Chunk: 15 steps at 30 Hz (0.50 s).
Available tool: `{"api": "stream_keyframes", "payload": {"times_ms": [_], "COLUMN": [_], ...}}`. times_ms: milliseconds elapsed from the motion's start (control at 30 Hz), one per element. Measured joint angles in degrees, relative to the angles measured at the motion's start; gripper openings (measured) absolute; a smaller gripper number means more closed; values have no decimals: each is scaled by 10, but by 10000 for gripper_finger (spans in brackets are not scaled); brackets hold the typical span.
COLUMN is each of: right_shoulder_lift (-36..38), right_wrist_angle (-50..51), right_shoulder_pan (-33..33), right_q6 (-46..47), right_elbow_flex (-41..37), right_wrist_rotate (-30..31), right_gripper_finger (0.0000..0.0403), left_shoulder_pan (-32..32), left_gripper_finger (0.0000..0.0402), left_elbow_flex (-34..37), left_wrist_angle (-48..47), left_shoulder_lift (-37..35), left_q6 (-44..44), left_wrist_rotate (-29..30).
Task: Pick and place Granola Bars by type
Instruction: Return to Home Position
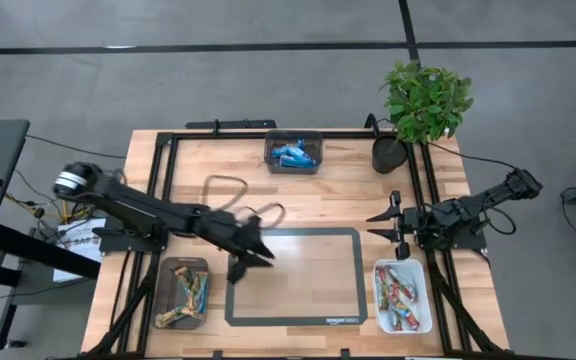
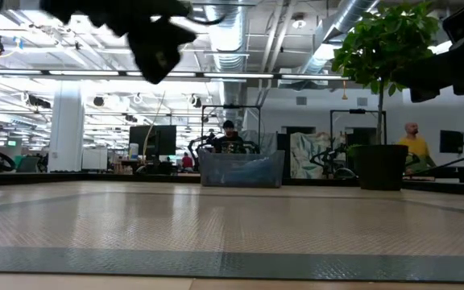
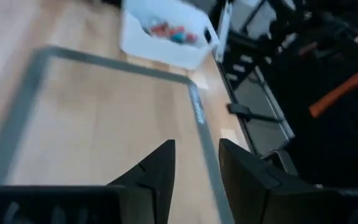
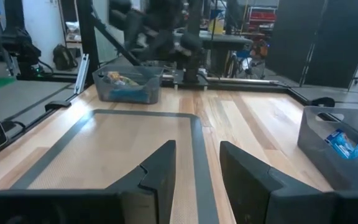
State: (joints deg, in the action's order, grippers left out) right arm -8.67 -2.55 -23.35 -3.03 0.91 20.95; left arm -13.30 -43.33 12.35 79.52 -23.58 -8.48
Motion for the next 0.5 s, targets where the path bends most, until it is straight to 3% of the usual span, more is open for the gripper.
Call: {"api": "stream_keyframes", "payload": {"times_ms": [267,500], "right_shoulder_lift": [-1,-3], "right_wrist_angle": [-1,0], "right_shoulder_pan": [0,0], "right_q6": [0,0], "right_elbow_flex": [0,0], "right_wrist_rotate": [1,0], "right_gripper_finger": [118,118], "left_shoulder_pan": [12,1], "left_gripper_finger": [116,116], "left_elbow_flex": [222,330], "left_wrist_angle": [54,18], "left_shoulder_lift": [-251,-457], "left_q6": [-3,4], "left_wrist_rotate": [58,58]}}
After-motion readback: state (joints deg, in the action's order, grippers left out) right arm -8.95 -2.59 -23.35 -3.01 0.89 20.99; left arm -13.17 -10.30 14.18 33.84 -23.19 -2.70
